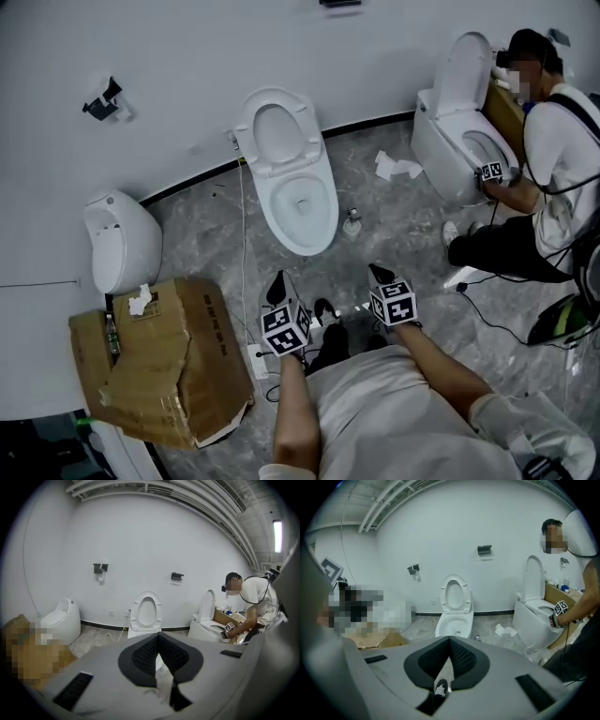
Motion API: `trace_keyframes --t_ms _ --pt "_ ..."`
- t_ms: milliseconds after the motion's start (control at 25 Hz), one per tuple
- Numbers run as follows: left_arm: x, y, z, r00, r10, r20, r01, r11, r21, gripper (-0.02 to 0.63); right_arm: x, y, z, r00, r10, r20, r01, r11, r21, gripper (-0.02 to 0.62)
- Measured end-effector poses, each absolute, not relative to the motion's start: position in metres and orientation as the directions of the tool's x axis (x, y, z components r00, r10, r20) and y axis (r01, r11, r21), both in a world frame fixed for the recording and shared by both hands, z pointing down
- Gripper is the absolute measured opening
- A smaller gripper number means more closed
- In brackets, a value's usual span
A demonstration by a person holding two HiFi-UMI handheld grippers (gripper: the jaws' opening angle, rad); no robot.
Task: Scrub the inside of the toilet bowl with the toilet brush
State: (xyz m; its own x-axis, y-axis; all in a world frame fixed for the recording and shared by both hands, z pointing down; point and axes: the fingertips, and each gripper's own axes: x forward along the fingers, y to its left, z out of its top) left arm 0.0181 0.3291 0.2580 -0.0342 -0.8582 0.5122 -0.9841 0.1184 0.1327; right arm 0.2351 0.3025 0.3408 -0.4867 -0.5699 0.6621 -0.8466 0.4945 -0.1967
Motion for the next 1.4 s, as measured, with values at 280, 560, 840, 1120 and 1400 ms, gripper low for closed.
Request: trace_keyframes --t_ms 280,560,840,1120,1400 --pt "-0.006 0.285 0.261 0.025 -0.853 0.522 -0.989 0.054 0.135 0.029 0.213 0.268 0.341 -0.439 -0.586 0.681 -0.878 0.441 -0.186 0.002" --pt "-0.025 0.247 0.269 0.091 -0.847 0.524 -0.985 0.000 0.171 0.029 0.191 0.240 0.337 -0.401 -0.618 0.676 -0.898 0.411 -0.156 0.002" --pt "-0.045 0.234 0.276 0.132 -0.824 0.551 -0.986 -0.053 0.158 0.029 0.183 0.223 0.326 -0.316 -0.683 0.658 -0.934 0.347 -0.089 0.002" --pt "-0.058 0.222 0.282 0.164 -0.821 0.546 -0.977 -0.060 0.204 0.029 0.182 0.208 0.317 -0.252 -0.717 0.650 -0.953 0.302 -0.036 0.002" --pt "-0.052 0.225 0.289 0.187 -0.810 0.556 -0.972 -0.070 0.224 0.029 0.193 0.208 0.323 -0.216 -0.688 0.693 -0.953 0.302 0.002 0.002"
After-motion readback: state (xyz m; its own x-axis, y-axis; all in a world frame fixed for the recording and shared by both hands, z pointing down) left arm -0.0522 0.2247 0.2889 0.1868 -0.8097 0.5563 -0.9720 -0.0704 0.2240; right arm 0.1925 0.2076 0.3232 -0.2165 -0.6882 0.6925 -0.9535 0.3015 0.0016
